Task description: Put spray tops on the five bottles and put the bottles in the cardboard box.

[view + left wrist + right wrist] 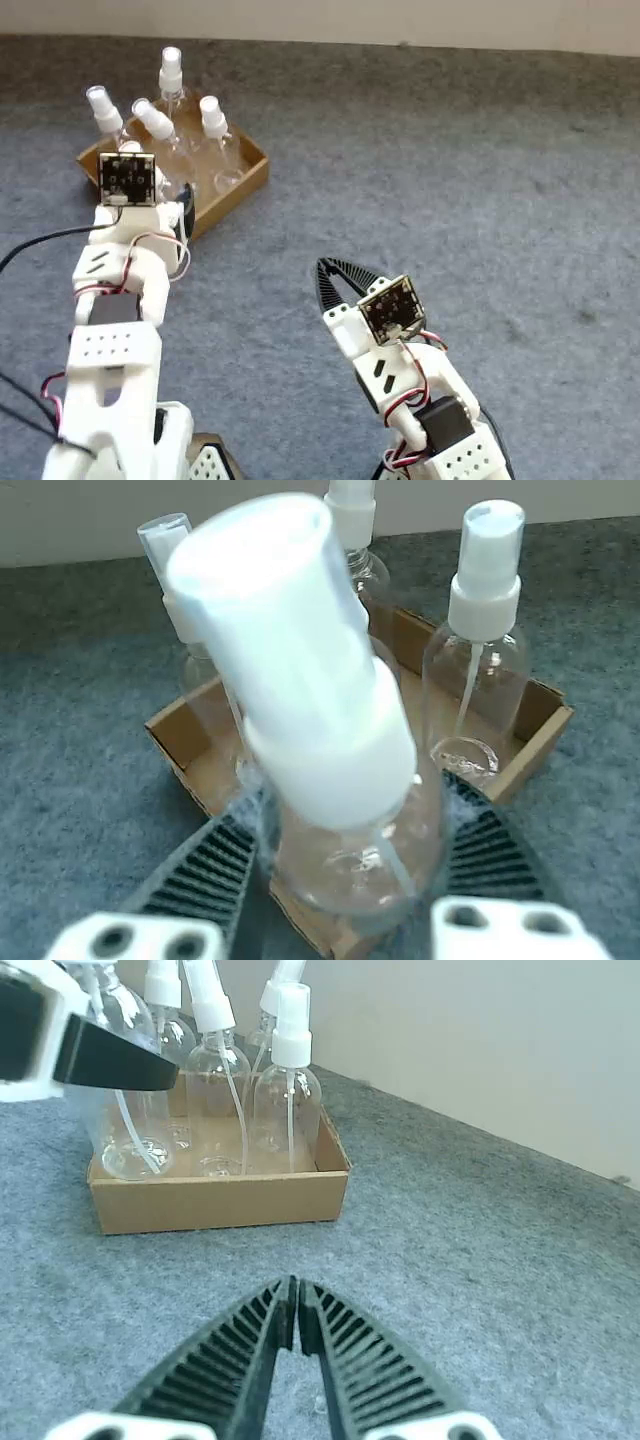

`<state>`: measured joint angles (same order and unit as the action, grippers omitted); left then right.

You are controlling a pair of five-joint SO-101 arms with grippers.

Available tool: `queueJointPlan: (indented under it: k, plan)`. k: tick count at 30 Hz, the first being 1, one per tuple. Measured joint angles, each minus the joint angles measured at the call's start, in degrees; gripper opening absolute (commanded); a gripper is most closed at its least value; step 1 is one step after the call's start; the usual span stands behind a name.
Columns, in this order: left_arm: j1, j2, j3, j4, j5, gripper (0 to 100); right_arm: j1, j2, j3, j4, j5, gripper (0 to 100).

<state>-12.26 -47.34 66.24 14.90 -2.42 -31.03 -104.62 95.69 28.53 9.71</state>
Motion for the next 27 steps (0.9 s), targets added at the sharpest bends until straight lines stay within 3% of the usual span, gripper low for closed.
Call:
queueJointPlan:
  k: [10,17,27]
  plan:
    - [-2.2,14.51,-0.09,-17.85,-0.09,3,0.0,0.0,0.0,1.58,0.0,0.4]
    - [-2.46,21.1,-0.09,-23.82,-0.09,3,0.0,0.0,0.0,2.2,0.0,0.4]
    - [-2.46,31.65,-5.1,-24.53,-0.09,3,0.0,0.0,0.0,2.2,0.0,0.4]
